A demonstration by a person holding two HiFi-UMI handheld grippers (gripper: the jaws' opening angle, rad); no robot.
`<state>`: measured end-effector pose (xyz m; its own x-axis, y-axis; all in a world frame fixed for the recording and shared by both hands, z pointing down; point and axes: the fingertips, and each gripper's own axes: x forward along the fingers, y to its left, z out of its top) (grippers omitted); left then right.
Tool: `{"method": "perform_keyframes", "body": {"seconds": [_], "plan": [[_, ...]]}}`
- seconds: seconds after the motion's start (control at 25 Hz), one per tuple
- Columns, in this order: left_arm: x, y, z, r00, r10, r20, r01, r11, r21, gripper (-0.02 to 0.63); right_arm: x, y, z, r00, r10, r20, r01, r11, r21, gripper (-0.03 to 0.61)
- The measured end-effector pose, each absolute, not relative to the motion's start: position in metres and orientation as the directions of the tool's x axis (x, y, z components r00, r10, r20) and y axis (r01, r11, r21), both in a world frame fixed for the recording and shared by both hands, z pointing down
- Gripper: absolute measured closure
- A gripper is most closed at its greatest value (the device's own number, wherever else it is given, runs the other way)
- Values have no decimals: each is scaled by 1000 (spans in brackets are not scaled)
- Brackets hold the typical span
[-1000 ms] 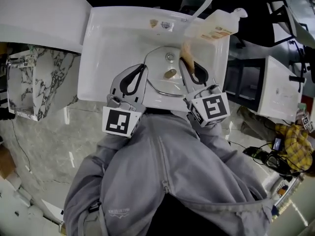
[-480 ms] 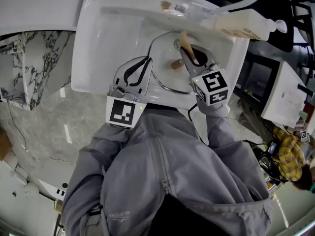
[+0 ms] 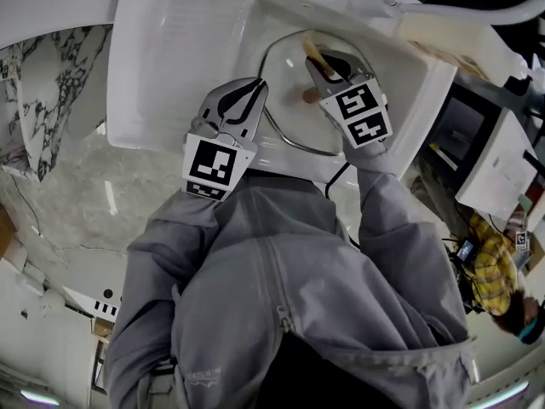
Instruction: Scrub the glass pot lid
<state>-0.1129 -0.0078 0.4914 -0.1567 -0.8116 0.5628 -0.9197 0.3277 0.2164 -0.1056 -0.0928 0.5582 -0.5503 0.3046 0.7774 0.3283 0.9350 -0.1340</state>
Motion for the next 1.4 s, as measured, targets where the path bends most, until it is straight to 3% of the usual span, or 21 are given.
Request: {"method": "perform_keyframes", "body": {"seconds": [0.24,0.52,0.92,1.4], "plan": [[-98,-6,534,-49,-741,669,-913,305,272,601,-110,-84,598,-427,263,865,517,856,-5,534],[-81,-2,562,52,-615,787,-938,241,250,601,-114,-81,625,-345,219,913,629,776,52,534],[-60,-1,576,160,-516,842,-940,180,289,607,-115,-76,655,-241,121,963,774,623,115,534],[-59,3,580,165,-481,861,-941,184,283,607,-101,-38,651,-202,130,971,904,406,134,534]]}}
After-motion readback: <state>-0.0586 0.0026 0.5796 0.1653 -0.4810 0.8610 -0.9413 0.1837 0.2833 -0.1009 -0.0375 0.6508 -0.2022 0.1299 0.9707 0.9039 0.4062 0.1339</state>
